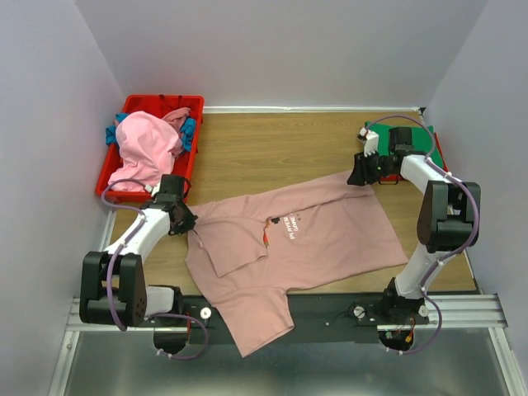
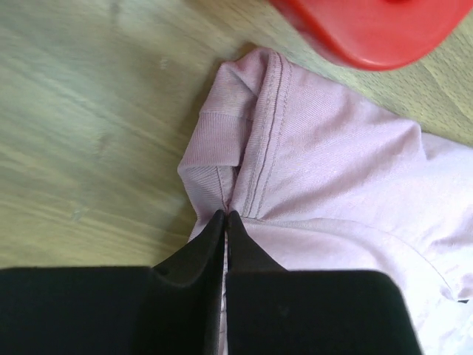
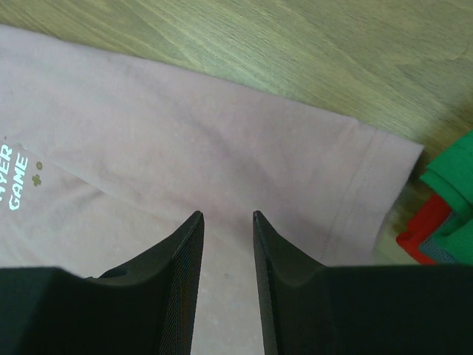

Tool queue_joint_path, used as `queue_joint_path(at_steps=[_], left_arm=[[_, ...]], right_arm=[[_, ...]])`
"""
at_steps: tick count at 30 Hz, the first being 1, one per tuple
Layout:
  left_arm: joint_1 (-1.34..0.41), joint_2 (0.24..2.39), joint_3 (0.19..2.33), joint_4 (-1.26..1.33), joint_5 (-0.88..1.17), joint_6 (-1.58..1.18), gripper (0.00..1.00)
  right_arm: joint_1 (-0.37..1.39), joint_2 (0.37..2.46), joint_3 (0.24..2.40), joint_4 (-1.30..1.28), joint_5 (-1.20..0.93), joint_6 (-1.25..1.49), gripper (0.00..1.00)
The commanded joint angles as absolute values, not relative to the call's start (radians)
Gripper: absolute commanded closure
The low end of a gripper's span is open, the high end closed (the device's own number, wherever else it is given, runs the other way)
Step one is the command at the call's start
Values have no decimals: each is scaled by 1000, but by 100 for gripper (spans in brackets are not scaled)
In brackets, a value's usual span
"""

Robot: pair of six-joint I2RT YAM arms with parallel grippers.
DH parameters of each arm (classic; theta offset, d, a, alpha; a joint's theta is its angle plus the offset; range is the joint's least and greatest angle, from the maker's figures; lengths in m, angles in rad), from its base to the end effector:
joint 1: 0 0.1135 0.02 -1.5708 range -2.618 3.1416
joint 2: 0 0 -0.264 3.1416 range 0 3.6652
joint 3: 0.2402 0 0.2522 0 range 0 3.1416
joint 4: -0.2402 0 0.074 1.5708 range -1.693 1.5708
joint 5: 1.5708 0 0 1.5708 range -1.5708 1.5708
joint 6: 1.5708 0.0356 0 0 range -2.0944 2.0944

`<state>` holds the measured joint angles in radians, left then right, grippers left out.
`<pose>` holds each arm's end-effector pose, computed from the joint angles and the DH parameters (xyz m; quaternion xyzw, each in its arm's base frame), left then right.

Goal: Fold and stack the t-shirts
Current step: Fold the tshirt

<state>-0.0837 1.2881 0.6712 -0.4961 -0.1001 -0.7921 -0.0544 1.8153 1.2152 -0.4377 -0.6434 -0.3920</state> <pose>0.2287 -0.0156 0.1761 -0.3480 0.9084 -0.0520 0.2259 0.3726 0.0011 0.1926 -0.2358 0.8882 0.2421 0.3112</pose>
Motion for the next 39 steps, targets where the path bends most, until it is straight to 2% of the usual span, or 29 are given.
queue_joint_path(at_steps=[1,5,10,13,19,23,26,30,39], left_arm=[[-40,1258,676,-574,-146,-782,92],[-8,1244,681,-583,-153,-781,92],[26,1232,676,-571,-118,-750,92],[26,1247,676,-558,-100,-735,92],[28,1258,673,-542,-86,-726,93],[29,1262,678,-537,-92,-726,93],[34,1267,680,-534,-97,-727,93],[44,1270,681,-526,-106,-729,93],[51,1312,689,-492,-86,-706,94]], right_arm=[[-55,1813,1244,-433,-611,-371,60],[-54,1858,1288,-433,-562,-368,60],[-46,1930,1359,-436,-603,-364,62],[-23,1985,1403,-443,-638,-353,74],[25,2077,1446,-466,-620,-333,81],[25,2128,1483,-471,-497,-313,84],[25,2163,1525,-469,-361,-295,94],[25,2195,1586,-468,-246,-301,94],[25,2235,1649,-469,-216,-319,93]])
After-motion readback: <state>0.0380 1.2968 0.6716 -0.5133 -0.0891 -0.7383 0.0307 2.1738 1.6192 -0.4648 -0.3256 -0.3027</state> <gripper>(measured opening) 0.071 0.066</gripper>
